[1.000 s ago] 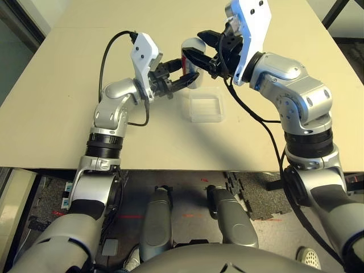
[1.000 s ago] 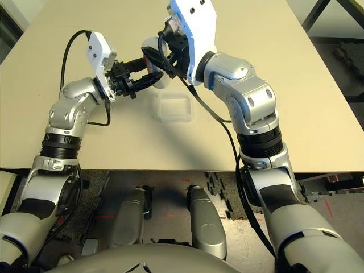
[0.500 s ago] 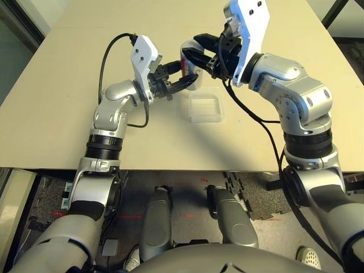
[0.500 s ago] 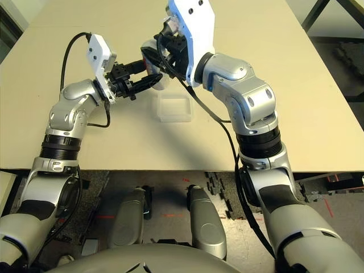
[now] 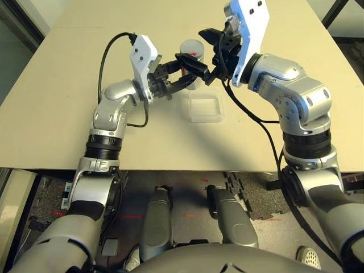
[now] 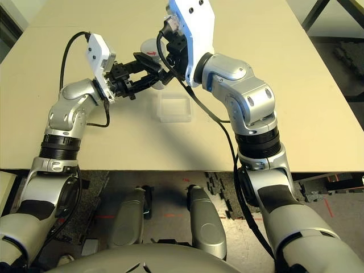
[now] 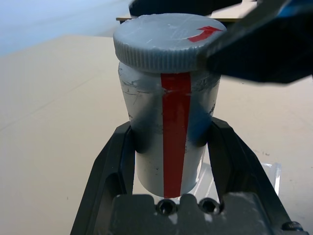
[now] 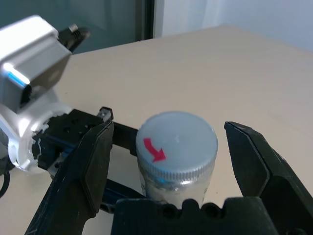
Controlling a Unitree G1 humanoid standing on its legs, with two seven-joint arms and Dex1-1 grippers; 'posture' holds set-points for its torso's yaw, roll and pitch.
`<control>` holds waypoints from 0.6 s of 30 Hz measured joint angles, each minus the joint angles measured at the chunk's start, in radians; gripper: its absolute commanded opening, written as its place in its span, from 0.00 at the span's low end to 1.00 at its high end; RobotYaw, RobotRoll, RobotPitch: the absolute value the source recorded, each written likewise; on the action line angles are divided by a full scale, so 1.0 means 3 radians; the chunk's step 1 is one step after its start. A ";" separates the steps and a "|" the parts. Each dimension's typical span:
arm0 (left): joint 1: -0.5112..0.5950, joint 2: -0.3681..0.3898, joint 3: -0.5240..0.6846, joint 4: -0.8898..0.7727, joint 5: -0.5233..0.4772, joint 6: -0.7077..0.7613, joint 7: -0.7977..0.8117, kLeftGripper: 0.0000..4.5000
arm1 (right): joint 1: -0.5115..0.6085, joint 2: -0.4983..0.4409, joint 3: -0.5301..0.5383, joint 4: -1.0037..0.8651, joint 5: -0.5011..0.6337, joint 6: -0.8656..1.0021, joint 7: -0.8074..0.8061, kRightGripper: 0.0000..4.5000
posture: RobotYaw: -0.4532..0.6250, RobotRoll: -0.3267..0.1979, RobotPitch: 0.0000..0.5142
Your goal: Pour the medicine from the bottle into the box.
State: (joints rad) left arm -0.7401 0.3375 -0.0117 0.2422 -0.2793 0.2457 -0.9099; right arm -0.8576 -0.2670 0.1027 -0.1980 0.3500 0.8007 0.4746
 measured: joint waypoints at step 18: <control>0.0016 0.0004 0.0000 -0.0107 -0.0040 0.0078 0.0000 0.51 | 0.0007 0.0029 -0.0002 0.0026 -0.0002 -0.0085 -0.0048 0.57 | 0.40 0.62 0.37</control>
State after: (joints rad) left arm -0.7354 0.3388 -0.0116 0.2102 -0.2915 0.2689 -0.9099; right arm -0.8555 -0.2583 0.1019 -0.1903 0.3495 0.7751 0.4601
